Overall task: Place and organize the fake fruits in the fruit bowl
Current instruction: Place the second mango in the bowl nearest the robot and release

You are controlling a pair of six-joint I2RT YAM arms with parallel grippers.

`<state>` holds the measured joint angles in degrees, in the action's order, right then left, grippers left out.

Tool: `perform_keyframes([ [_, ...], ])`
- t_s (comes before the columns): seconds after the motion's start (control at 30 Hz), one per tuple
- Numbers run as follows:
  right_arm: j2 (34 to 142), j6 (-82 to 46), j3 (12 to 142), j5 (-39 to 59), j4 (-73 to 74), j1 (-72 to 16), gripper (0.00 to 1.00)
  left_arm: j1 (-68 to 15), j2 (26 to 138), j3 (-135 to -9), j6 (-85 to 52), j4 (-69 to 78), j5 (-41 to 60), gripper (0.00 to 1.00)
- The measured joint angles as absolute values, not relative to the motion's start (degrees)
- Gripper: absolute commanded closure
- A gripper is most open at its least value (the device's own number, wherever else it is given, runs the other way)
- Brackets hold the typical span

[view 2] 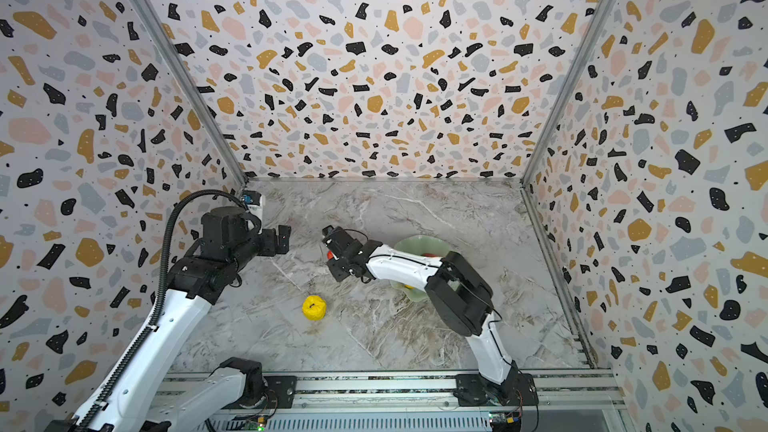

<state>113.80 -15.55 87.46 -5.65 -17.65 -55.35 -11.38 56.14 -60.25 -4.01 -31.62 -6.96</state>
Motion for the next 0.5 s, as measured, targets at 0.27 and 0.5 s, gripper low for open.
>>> perform_keyframes([
  [0.27, 87.2, -9.7, 70.5, -7.8, -19.9, -42.0, 0.89, -11.4, 56.2, -60.2, -4.0, -31.6, -7.0, 0.0],
  [0.5, 79.0, -8.4, 61.5, -8.8, -27.2, -34.6, 0.9, -11.4, 56.2, -60.2, -4.1, -31.6, -6.9, 0.0],
])
